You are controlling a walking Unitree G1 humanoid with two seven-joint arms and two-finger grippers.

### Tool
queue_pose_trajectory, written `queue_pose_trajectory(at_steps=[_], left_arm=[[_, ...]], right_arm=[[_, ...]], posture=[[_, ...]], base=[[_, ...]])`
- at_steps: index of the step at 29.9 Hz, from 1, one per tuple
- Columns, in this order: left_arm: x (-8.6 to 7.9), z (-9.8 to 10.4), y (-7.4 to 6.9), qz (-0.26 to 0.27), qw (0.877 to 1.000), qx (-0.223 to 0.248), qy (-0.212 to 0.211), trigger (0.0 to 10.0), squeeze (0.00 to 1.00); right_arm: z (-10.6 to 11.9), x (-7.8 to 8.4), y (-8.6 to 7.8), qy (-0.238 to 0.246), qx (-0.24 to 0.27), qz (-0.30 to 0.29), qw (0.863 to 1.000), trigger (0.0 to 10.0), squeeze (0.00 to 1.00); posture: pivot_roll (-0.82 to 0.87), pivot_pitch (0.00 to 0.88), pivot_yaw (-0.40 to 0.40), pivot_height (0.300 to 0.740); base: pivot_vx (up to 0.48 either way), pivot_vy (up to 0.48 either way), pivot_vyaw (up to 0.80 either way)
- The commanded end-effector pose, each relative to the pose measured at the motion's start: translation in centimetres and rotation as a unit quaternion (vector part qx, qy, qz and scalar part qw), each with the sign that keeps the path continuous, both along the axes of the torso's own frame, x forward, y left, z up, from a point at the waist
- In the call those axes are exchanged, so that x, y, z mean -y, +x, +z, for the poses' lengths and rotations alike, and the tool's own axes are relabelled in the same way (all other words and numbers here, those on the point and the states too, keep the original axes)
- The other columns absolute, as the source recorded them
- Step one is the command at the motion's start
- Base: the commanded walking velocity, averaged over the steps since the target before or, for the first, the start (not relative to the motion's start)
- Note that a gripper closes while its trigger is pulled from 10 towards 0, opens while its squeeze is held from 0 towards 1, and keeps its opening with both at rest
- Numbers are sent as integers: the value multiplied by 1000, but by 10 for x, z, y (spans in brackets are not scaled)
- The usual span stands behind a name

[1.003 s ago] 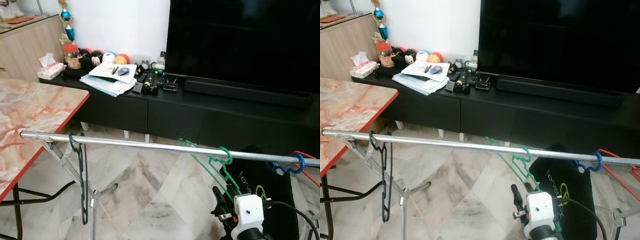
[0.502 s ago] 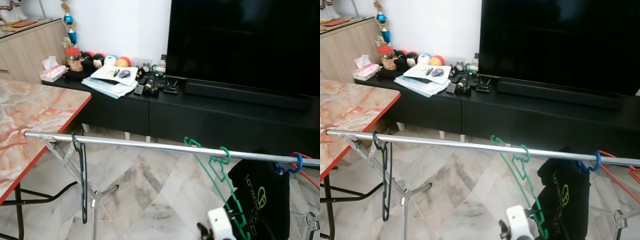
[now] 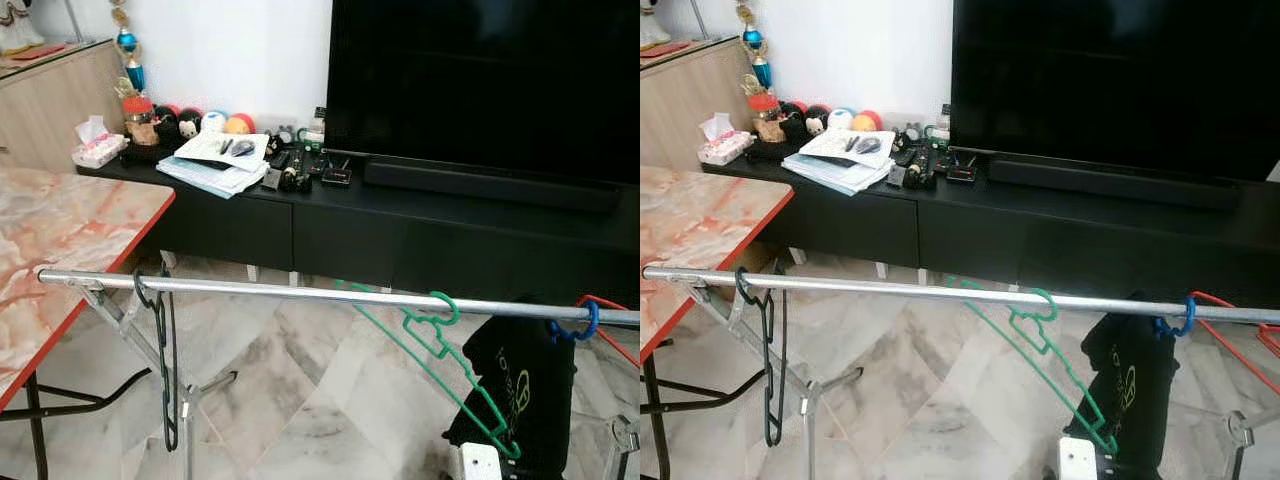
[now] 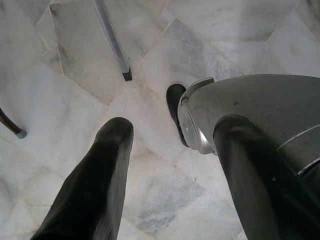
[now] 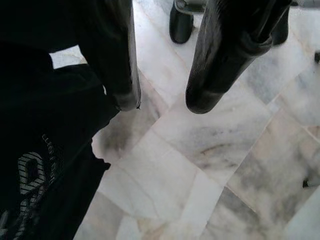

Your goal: Hang hanger

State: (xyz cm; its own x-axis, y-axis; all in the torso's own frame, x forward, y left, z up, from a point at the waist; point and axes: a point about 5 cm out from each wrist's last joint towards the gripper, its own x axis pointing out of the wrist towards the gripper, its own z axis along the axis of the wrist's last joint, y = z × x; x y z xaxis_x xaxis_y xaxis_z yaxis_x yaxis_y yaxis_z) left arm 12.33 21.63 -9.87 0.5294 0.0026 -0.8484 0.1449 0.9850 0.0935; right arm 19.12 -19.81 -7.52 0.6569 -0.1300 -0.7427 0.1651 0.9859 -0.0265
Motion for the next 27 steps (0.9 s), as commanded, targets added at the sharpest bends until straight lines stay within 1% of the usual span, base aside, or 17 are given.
queue_pose_trajectory(at_steps=[1, 5, 11, 15, 19, 22, 23, 27], left_arm=[[3, -2, -4, -12, 1000, -15, -2, 10000, 0], [6, -2, -2, -18, 1000, -12, -4, 10000, 0], [6, -2, -1, -19, 1000, -9, -3, 10000, 0], [4, -2, -2, -15, 1000, -12, 0, 10000, 0], [2, -2, -2, -11, 1000, -12, 6, 10000, 0], [1, 0, 1, -10, 1000, -8, 7, 10000, 0], [0, 0, 2, -9, 1000, -6, 7, 10000, 0], [-1, 0, 3, -9, 1000, -6, 8, 10000, 0]], right_arm=[[-5, 1, -9, 6, -11, -39, 999, 10000, 0], [-9, 1, -17, 17, -25, -59, 998, 10000, 0], [-10, 2, -19, 19, -28, -68, 997, 10000, 0], [-10, 3, -19, 21, -26, -68, 997, 10000, 0], [-10, 3, -19, 16, -29, -51, 998, 10000, 0], [-11, 3, -20, 21, -29, -61, 997, 10000, 0], [-11, 3, -20, 21, -31, -56, 998, 10000, 0], [-12, 1, -21, 24, -32, -59, 997, 10000, 0]], posture=[[49, 35, -9, 740], [55, 40, -9, 740], [55, 43, -9, 740], [54, 43, -7, 740], [57, 42, -11, 740], [64, 38, -13, 740], [67, 39, -12, 740], [64, 31, -7, 740]], base=[[0, 0, 0], [0, 0, 0], [0, 0, 0], [0, 0, 0], [0, 0, 0], [0, 0, 0], [0, 0, 0], [0, 0, 0]])
